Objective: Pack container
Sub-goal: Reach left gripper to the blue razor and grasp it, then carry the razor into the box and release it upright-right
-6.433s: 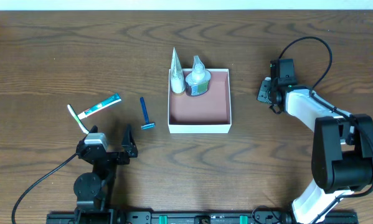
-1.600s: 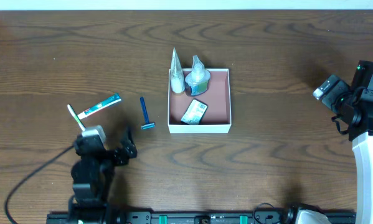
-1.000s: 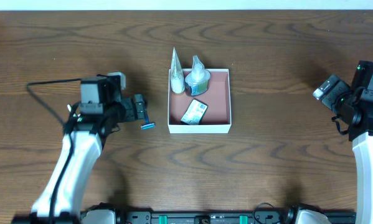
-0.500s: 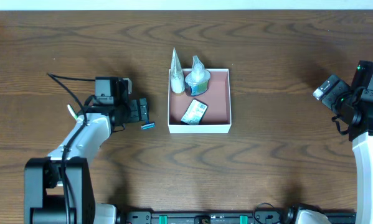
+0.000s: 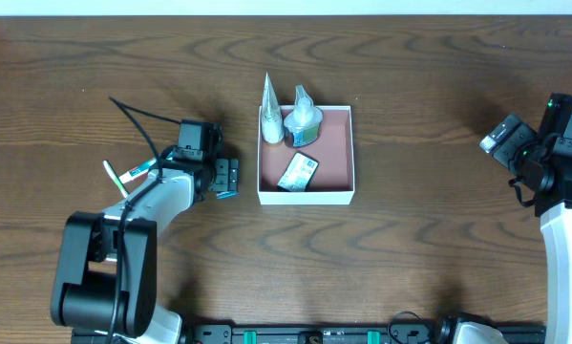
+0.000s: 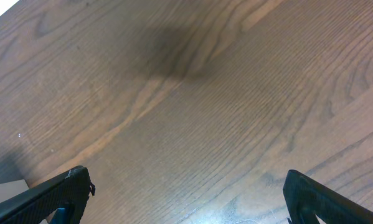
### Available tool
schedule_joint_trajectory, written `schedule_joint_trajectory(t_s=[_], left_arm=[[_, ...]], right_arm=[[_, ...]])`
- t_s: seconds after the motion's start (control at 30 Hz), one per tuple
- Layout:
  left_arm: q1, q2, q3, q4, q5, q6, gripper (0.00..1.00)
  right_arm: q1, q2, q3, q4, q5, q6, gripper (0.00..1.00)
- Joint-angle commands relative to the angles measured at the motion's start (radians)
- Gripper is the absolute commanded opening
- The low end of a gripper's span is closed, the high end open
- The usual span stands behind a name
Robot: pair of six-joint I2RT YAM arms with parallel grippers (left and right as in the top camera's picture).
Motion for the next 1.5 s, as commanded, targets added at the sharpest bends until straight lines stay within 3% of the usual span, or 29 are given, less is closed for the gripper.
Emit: schedule_joint_trajectory(t_s=[0.0, 0.1, 0.23, 0.47, 0.67, 0.8, 1.03, 1.33, 1.47], left_arm=[[0.0, 0.042, 0.007, 0.003, -0.039, -0.026, 0.85], [0.0, 0.058, 0.007, 0.005, -0.055, -0.066, 0.75], [0.0, 0.068, 0.007, 0.001, -0.061, -0.113, 0.53], [0.0, 0.069, 0.007, -0.037, -0.058, -0.116, 0.35], [0.0, 0.069, 0.007, -0.036, -0.049, -0.154, 0.13], [0.0, 0.068, 0.007, -0.033, -0.049, -0.172, 0.06], [0.0, -0.002, 0.01, -0.064, -0.048, -0.172, 0.06], [-0.002, -0.346, 0.038, -0.167, 0.06, -0.169, 0.06], [-0.035, -0.497, 0.038, -0.195, 0.173, -0.091, 0.06]], right_arm=[[-0.007, -0.006, 0.009, -0.001, 0.013, 0.003, 0.99], [-0.007, -0.006, 0.009, -0.001, 0.013, 0.003, 0.99], [-0.008, -0.006, 0.009, -0.001, 0.013, 0.003, 0.99], [-0.007, -0.006, 0.009, -0.001, 0.013, 0.003, 0.99], [-0.007, -0.006, 0.009, -0.001, 0.013, 0.003, 0.99], [-0.007, -0.006, 0.009, -0.001, 0.013, 0.004, 0.99], [-0.007, -0.006, 0.009, -0.001, 0.013, 0.003, 0.99], [-0.007, -0.006, 0.009, -0.001, 0.013, 0.003, 0.99], [-0.007, -0.006, 0.009, -0.001, 0.013, 0.003, 0.99]])
